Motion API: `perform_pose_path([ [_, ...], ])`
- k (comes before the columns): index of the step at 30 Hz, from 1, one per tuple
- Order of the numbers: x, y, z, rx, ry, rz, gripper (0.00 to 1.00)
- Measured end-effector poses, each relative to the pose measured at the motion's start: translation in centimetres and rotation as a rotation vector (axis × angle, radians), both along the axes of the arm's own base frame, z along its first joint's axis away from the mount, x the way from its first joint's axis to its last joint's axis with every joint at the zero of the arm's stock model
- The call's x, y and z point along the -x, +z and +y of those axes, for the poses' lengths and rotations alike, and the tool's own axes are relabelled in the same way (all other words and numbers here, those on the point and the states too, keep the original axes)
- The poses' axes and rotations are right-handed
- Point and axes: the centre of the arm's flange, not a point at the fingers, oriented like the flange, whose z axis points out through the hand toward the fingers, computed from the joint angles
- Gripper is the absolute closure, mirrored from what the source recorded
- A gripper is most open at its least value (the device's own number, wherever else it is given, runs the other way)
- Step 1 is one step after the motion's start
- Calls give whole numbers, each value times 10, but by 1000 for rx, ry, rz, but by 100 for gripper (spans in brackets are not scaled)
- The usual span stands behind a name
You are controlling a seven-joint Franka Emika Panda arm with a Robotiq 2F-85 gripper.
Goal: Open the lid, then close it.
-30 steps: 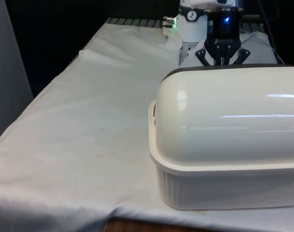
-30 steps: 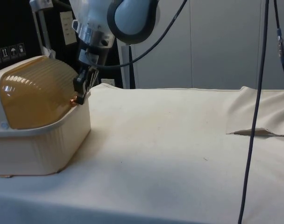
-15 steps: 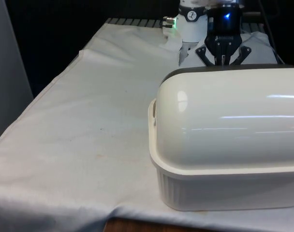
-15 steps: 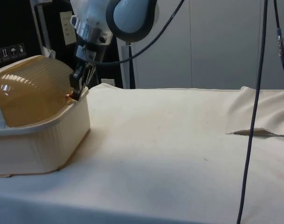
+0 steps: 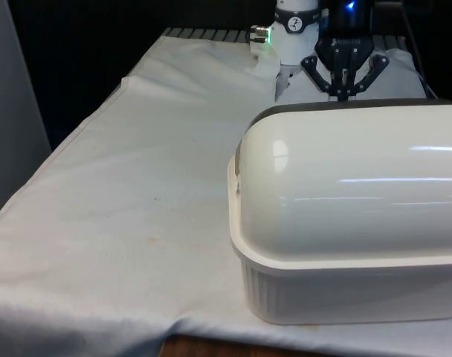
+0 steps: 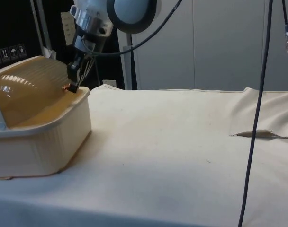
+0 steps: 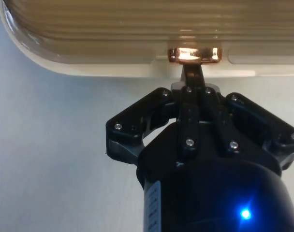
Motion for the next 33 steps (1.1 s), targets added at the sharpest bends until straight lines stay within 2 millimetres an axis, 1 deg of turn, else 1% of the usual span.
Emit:
perform_pose_path([
  [10,-2,16,0,-6,-1,-32,100],
  [14,-3,18,0,-7,-1,-40,100],
  [22,-6,31,0,-13,-1,-81,100],
  [27,-8,36,1,-16,1,-101,100],
  [33,-10,36,3,-20,1,-117,100],
])
